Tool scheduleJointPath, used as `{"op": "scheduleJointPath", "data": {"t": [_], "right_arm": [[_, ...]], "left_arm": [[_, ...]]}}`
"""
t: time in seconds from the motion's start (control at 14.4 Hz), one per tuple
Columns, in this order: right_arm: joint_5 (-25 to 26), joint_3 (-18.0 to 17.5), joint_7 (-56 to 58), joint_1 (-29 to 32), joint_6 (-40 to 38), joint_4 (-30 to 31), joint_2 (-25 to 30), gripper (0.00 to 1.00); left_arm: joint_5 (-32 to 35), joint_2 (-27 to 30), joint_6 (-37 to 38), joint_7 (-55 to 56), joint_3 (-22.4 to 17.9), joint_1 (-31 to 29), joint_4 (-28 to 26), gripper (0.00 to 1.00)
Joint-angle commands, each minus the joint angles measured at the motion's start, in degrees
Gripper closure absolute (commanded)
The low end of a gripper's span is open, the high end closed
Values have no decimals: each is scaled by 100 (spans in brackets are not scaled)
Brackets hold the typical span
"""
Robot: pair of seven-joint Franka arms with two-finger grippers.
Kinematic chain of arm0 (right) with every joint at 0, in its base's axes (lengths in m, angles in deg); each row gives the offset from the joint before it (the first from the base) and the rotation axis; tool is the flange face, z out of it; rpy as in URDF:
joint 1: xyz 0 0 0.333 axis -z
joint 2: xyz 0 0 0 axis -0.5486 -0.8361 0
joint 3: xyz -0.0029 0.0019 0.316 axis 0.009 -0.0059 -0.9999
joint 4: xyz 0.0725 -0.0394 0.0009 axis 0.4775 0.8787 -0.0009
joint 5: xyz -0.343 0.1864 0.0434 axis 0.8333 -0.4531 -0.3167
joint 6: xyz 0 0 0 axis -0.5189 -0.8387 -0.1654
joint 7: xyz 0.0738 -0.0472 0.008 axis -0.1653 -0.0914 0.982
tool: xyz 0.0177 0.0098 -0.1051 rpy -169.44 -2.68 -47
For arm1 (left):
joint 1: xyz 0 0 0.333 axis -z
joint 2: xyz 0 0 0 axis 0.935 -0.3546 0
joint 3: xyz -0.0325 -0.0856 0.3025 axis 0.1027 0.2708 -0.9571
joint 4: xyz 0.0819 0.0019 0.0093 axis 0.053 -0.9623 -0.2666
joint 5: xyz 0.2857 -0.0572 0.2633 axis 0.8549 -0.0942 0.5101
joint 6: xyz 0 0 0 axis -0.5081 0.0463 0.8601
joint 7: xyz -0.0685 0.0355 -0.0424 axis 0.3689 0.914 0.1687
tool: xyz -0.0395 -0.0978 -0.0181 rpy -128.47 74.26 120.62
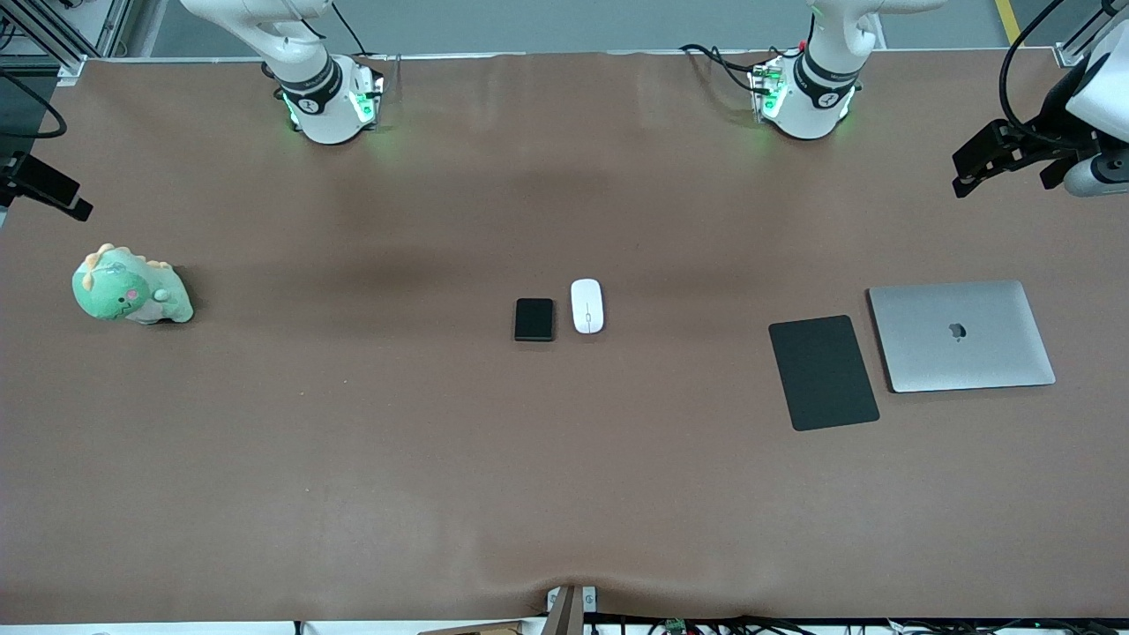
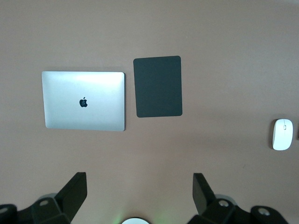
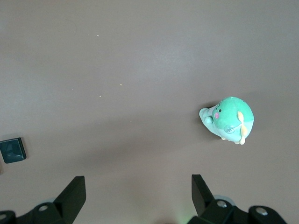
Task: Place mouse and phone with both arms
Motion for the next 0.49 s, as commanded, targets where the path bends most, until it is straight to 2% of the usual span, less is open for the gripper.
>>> {"op": "scheduleJointPath", "data": {"t": [0.0,0.28,0.42], "right_arm": [[79,-46,76,78,-87,-119,-44,0],[79,-46,68,87,-79,-119,-53,0],[79,-46,41,95,-70,-119,-62,0]], "left_arm": [[-1,73,71,-47,16,-8,-2,0],[-45,-93,62,-47,16,53,-2,0],[-45,-321,-8,83,190,175,-10,0]]}}
